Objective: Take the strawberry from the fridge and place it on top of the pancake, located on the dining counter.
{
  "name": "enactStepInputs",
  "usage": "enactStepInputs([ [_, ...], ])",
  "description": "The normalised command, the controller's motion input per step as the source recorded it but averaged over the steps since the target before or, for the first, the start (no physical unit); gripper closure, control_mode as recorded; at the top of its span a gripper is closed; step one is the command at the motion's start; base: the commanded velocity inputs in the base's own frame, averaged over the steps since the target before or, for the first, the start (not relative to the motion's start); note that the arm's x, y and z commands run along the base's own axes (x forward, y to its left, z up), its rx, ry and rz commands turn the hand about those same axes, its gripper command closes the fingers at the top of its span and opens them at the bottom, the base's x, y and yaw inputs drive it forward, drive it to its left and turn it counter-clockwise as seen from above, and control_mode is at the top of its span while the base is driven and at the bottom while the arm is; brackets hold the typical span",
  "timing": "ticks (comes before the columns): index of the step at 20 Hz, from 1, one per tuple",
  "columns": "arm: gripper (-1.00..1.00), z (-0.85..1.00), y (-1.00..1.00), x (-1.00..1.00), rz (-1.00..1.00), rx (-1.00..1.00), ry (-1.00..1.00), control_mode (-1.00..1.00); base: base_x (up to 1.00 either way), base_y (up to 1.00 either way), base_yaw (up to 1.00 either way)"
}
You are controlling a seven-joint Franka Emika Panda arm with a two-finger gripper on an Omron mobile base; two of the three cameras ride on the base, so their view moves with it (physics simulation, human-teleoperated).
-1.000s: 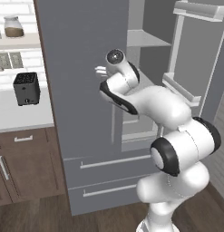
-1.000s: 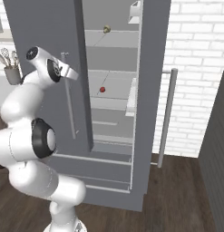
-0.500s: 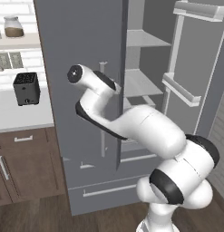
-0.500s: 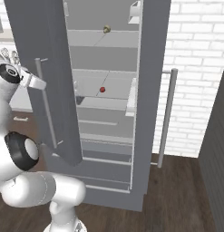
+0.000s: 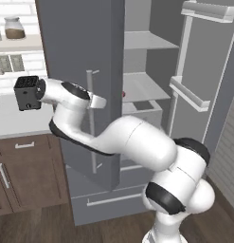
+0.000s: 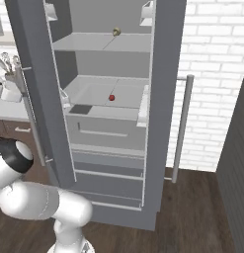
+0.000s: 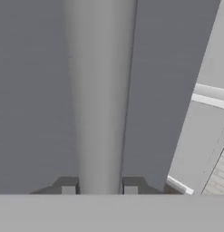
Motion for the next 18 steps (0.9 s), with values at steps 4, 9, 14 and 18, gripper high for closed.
enactStepInputs([
  [4, -1.0, -0.4, 0.33, -0.56, -0.04, 0.0, -0.07, -1.0, 0.0, 0.0, 0.0],
  [9, -1.0, -0.19, -0.01, -0.72, -0.02, 0.04, -0.09, -1.0, 0.0, 0.0, 0.0],
  [14, -1.0, 0.04, -0.61, -1.0, 0.02, 0.33, -0.07, -1.0, 0.0, 0.0, 0.0],
  [18, -1.0, 0.0, -1.0, -0.99, 0.2, 0.77, 0.0, -1.0, 0.0, 0.0, 0.0],
])
